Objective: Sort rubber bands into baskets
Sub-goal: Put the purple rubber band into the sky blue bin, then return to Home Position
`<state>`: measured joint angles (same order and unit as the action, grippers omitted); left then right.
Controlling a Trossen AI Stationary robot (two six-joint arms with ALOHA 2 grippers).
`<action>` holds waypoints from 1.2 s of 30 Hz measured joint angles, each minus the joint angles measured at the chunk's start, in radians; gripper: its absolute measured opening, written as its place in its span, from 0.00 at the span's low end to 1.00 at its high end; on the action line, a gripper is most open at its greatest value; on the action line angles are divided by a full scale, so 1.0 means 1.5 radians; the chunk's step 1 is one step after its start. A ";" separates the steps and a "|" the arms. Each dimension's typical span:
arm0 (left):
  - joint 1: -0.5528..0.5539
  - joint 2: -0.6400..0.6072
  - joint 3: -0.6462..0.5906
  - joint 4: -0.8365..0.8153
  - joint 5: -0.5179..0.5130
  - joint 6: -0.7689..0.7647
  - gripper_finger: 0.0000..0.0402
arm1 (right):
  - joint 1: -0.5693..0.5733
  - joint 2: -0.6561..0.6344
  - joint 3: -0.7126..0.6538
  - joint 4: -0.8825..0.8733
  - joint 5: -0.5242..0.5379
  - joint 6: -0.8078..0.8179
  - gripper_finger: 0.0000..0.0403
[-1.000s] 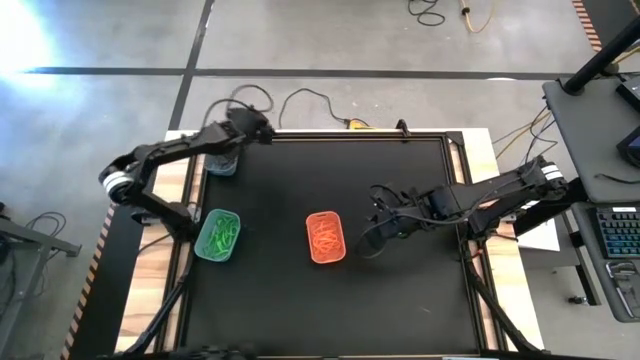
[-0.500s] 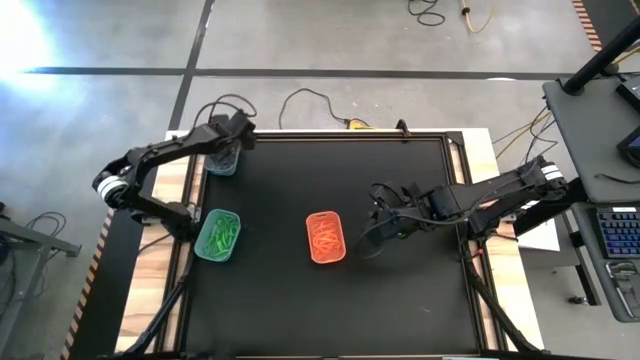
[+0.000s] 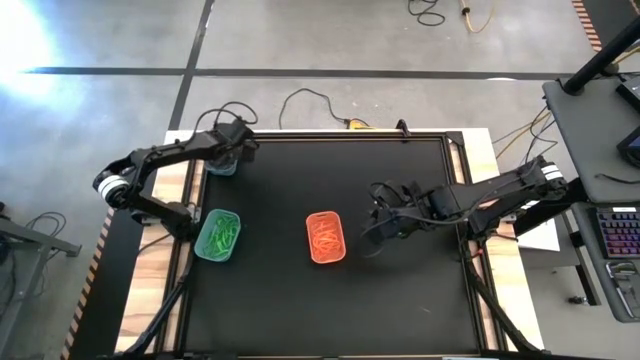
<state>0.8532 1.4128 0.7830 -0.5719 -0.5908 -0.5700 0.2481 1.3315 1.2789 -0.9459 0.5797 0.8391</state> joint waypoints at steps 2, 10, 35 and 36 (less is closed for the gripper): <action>0.000 0.000 0.003 -0.005 0.007 0.033 0.13 | 0.000 0.000 0.010 0.001 -0.001 0.000 0.56; 0.000 -0.009 0.074 -0.154 0.105 0.147 0.27 | 0.000 0.000 0.113 -0.066 -0.028 -0.043 0.56; -0.216 -0.378 0.030 0.046 0.661 0.236 0.28 | -0.118 0.049 0.079 0.153 -0.239 -0.544 0.36; -0.235 -0.390 -0.008 0.080 0.661 0.221 0.28 | -0.127 0.050 0.058 0.154 -0.273 -0.551 0.34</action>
<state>0.5008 0.8273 0.7705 -0.4518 0.4004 -0.2378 0.0582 1.4067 1.3664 -0.7144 0.1704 0.0127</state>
